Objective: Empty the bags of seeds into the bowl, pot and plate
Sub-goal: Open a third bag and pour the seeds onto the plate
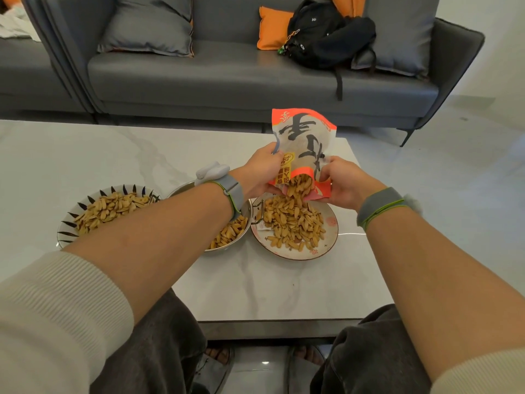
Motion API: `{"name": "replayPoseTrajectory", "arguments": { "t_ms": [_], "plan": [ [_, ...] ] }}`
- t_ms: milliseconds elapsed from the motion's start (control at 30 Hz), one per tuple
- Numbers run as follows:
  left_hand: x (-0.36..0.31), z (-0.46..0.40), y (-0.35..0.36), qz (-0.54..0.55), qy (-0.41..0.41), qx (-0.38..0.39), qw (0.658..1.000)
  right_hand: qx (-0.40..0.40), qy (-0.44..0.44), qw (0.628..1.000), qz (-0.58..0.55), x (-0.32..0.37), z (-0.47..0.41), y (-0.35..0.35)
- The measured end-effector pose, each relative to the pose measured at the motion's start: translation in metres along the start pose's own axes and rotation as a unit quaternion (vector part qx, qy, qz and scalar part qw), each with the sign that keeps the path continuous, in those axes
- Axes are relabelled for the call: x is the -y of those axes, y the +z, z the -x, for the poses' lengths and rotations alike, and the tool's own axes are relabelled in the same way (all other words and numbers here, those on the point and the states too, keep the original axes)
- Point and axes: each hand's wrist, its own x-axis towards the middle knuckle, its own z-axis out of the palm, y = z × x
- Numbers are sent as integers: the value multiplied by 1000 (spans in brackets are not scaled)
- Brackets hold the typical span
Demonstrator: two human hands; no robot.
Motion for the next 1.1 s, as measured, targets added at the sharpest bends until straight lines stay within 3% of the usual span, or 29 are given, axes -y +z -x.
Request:
{"name": "replayPoseTrajectory", "arguments": {
  "t_ms": [467,733,1100],
  "plan": [
    [-4,6,1,132,-39,50,989,-59,14,998,11,7,20,4],
    [-3,3,6,151,-37,49,987,-22,-2,999,-28,5,26,8],
    [1,3,9,161,-47,26,986,-47,19,998,-23,4,24,12]
  ]
}}
